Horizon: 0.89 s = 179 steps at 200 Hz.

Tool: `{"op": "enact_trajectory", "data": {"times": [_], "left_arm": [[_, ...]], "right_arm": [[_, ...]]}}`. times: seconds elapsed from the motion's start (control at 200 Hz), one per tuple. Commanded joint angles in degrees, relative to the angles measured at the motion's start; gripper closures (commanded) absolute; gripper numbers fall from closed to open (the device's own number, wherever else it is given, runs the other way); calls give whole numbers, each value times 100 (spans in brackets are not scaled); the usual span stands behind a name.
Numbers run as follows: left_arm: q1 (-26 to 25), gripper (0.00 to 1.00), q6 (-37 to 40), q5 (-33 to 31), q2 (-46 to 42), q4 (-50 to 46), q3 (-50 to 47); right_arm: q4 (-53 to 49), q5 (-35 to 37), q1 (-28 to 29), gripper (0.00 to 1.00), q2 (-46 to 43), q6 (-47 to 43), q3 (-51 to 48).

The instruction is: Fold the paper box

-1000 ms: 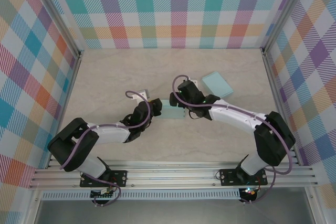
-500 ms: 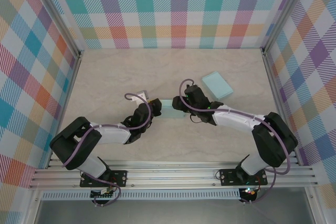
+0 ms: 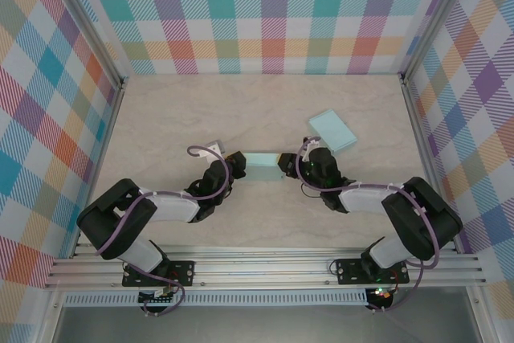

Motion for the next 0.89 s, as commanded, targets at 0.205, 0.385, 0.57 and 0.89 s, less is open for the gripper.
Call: {"op": "enact_trajectory", "data": {"times": [0.205,0.385,0.57,0.89], "left_arm": [[121,100,-203,100,287,-1675,-671],[288,100,-274,295,305,-1451,-888],[319,100,41,645,245,-1138,-873],[372,100,643,702,-701,-2060,-460]], "right_arm": [[419,-404,-240,87,674,429,-647],[1027,-599,-378,95,1259,621,-734],[1253,-746,-378,93,1736,630,-693],[-395,-601,-380,80,697,-51,-105]]}}
